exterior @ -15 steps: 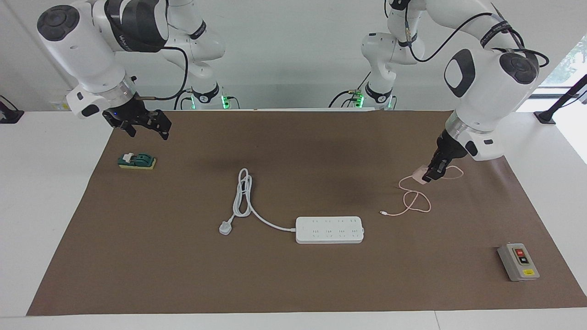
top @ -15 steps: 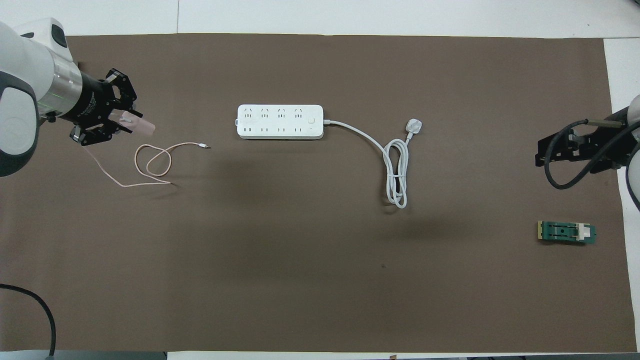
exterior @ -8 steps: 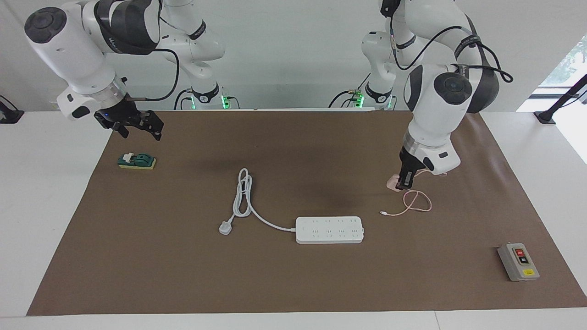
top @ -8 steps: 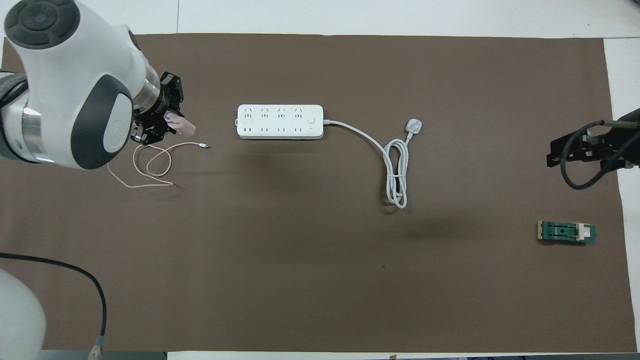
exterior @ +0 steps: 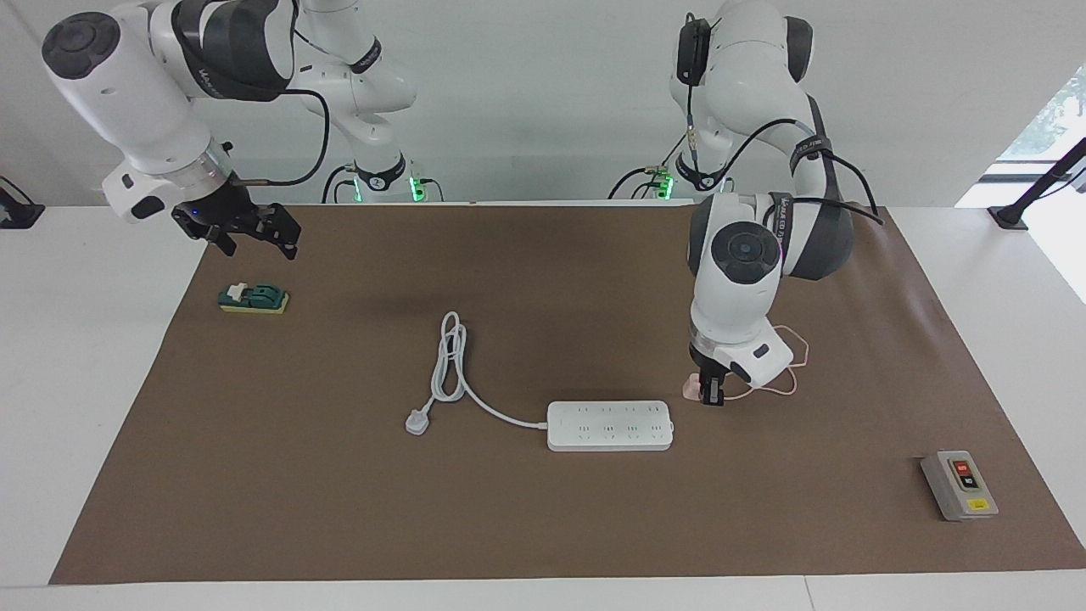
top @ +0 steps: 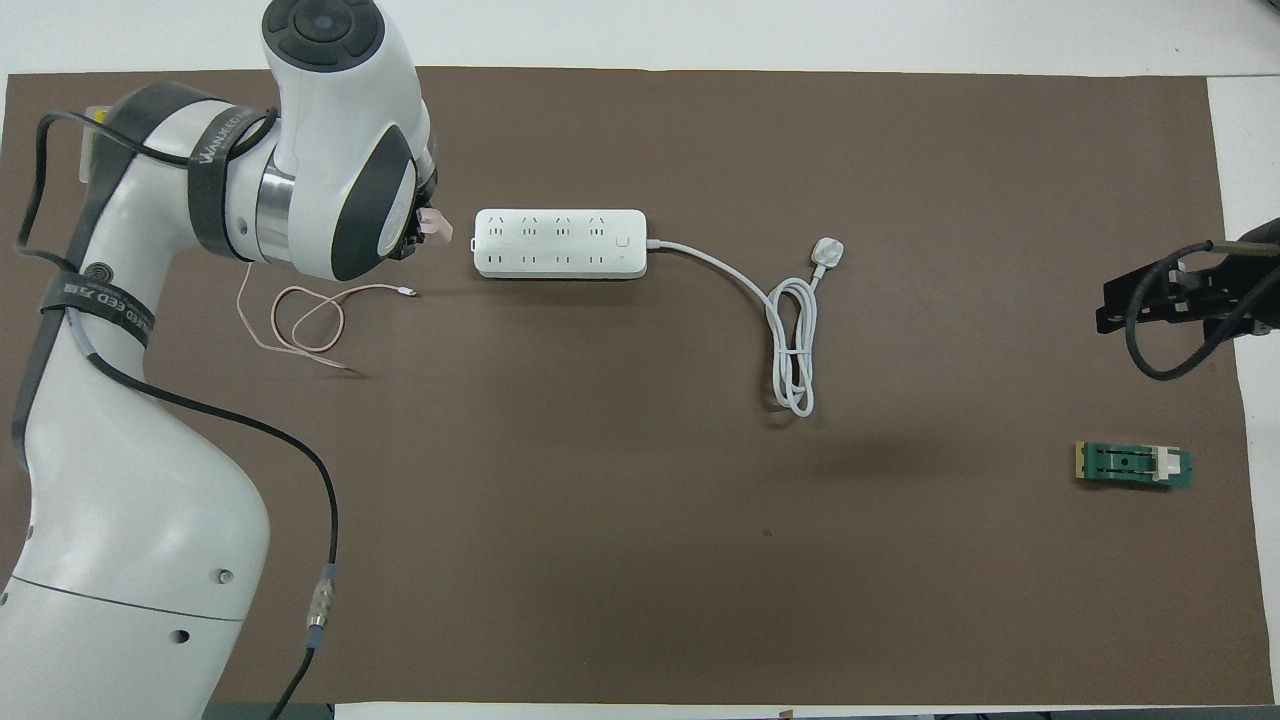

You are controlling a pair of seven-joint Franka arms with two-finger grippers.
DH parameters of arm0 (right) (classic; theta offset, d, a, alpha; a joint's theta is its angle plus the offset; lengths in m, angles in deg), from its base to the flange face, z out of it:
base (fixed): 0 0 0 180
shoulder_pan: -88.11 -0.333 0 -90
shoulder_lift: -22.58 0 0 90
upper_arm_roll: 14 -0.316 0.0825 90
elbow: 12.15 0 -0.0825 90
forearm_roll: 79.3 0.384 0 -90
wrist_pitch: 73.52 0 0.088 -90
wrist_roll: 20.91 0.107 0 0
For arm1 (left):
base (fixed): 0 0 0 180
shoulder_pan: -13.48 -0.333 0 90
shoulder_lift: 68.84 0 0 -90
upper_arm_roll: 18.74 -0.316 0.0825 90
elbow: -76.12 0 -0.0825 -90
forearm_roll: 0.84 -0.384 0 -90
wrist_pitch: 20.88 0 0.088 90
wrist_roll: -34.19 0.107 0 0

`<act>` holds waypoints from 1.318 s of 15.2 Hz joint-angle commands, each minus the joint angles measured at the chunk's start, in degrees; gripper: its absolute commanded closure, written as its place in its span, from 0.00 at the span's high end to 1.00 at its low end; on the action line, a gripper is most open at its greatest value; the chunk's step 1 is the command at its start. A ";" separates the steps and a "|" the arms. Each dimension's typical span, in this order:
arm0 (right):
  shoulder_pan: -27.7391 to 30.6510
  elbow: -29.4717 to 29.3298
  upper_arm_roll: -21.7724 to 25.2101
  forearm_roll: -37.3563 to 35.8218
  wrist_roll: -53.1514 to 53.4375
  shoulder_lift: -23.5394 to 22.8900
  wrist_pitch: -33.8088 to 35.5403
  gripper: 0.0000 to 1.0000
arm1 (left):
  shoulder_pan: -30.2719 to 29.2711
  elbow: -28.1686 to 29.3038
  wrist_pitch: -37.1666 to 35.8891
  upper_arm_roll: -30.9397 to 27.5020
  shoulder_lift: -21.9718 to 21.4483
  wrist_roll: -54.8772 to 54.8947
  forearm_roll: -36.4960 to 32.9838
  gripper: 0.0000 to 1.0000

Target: Plug charger into power strip

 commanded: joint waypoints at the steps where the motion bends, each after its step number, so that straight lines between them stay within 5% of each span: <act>1: 1.17 -0.28 -0.42 -0.30 -0.85 0.54 -0.43 1.00 | 1.13 -1.98 -0.20 -1.33 1.37 -4.76 -1.01 0.00; 20: 0.74 0.25 -0.68 -0.39 -0.85 1.68 -0.07 1.00 | 5.96 13.31 10.96 -1.42 -2.50 -11.54 -0.93 0.00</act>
